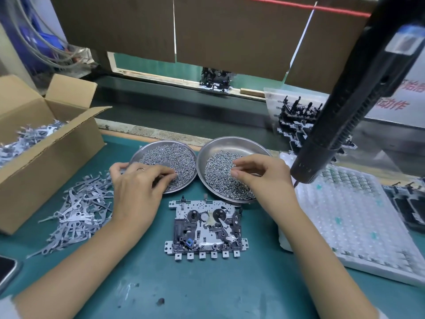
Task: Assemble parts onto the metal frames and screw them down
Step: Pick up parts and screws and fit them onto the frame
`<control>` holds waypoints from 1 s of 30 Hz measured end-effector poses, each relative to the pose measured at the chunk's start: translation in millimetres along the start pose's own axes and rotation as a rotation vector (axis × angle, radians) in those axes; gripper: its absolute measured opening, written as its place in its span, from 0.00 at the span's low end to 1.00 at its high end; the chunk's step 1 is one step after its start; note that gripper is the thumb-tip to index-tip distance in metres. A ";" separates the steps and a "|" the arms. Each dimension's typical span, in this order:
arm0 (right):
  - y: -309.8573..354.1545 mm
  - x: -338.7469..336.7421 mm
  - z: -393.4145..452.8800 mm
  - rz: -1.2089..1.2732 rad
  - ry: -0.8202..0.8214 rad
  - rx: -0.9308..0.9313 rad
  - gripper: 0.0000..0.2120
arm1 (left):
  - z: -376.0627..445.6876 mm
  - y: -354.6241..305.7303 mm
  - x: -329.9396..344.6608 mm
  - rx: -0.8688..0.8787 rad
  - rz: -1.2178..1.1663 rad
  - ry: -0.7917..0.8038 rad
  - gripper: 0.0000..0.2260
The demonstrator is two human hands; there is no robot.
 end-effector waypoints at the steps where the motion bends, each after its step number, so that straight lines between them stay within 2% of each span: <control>1: 0.4 0.7 -0.5 0.002 0.001 -0.007 0.13 | 0.5 0.5 -0.1 0.002 0.012 -0.005 0.02; 16: 3.2 -2.5 2.1 -0.016 -0.006 -0.026 0.09 | 0.6 11.0 3.4 -0.181 -0.137 0.006 0.04; 30: -0.1 1.5 0.5 -0.061 -0.001 -0.048 0.11 | 0.4 1.6 6.8 -0.099 -0.094 0.109 0.04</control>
Point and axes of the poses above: each hand's wrist, its own z-axis towards the middle knuckle, its own x-axis out of the palm, y = z × x, the point moved 7 cm from there along z, towards the middle knuckle, and after that the axes turned 10 degrees about -y, right-handed, at the moved point
